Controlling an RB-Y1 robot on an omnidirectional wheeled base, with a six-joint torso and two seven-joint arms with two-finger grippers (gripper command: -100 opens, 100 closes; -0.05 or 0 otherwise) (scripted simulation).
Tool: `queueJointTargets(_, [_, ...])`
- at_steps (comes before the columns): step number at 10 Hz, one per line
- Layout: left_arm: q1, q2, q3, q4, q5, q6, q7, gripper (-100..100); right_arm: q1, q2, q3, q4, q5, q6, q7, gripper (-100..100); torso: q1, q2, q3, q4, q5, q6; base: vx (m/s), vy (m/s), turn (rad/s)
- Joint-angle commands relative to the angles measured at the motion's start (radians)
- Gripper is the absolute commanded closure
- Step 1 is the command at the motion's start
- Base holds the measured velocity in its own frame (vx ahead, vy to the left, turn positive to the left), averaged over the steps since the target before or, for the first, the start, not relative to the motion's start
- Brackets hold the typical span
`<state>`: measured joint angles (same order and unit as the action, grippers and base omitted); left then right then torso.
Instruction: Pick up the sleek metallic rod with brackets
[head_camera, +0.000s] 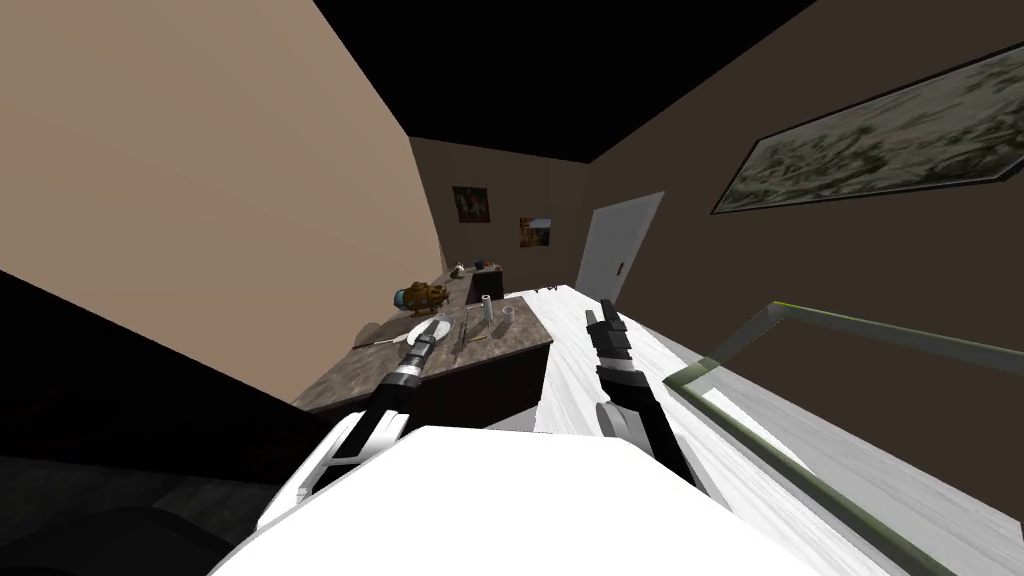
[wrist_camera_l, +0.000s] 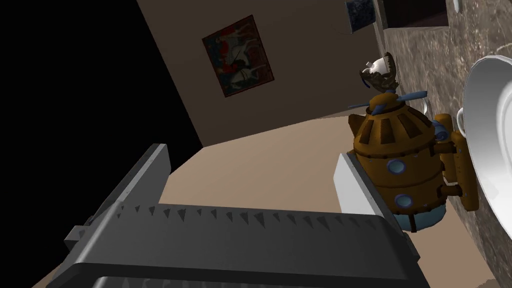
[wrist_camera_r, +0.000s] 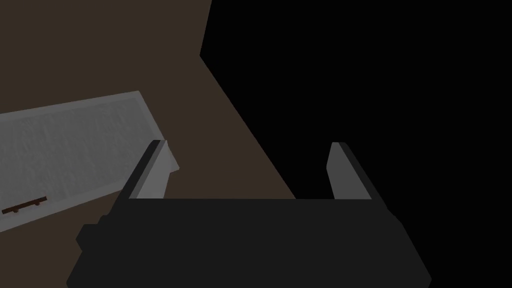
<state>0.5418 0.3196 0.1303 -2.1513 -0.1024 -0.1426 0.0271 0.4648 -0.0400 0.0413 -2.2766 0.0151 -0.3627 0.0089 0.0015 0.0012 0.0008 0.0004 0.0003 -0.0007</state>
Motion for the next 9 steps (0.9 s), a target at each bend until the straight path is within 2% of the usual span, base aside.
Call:
queueJointTargets(1, [0.013,0.031,0.011,0.007,0.002,0.050,0.005,-100,0.000,0.000,0.000,0.000,0.000,0.000,0.000,0,0.000,0.000,0.000,0.000,0.000,0.000,-0.023,0.001,-0.202])
queueJointTargets(2, [0.021,0.054,0.018,0.015,0.003,0.076,0.008,-100,0.000,0.000,0.000,0.000,0.000,0.000,0.000,0,0.000,0.000,0.000,0.000,0.000,0.001,-0.029,-0.001,-0.386])
queueJointTargets(3, [0.021,0.054,0.018,0.015,0.003,0.093,0.008,-100,0.000,0.000,0.000,0.000,0.000,0.000,0.000,0,0.000,0.000,0.000,0.000,0.000,0.001,-0.020,0.009,-0.135])
queueJointTargets(5, [0.040,0.102,0.033,0.030,0.005,0.156,0.014,-100,0.000,0.000,0.000,0.000,0.000,0.000,0.000,0,0.000,0.000,0.000,0.000,0.000,0.001,-0.020,0.005,-0.290])
queueJointTargets(6, [0.040,0.102,0.033,0.030,0.005,0.173,0.014,-100,0.000,0.000,0.000,0.000,0.000,0.000,0.000,0,0.000,0.000,0.000,0.000,0.000,0.001,-0.017,0.013,-0.139])
queueJointTargets(7, [0.050,0.125,0.040,0.038,0.006,0.210,0.017,-100,0.000,0.000,0.000,0.000,0.000,0.000,0.000,0,0.000,-0.001,0.000,0.000,0.000,0.000,-0.016,0.007,-0.229])
queueJointTargets(8, [0.050,0.125,0.040,0.038,0.006,0.213,0.017,-100,0.000,0.000,0.000,0.000,0.000,0.000,0.000,0,0.000,0.000,0.000,0.000,0.000,0.000,-0.015,0.011,-0.162])
queueJointTargets(9, [0.060,0.148,0.048,0.045,0.008,0.252,0.020,-100,0.000,0.000,0.000,0.000,0.000,0.000,0.000,0,0.000,-0.001,0.000,0.000,0.000,0.000,-0.015,0.010,-0.302])
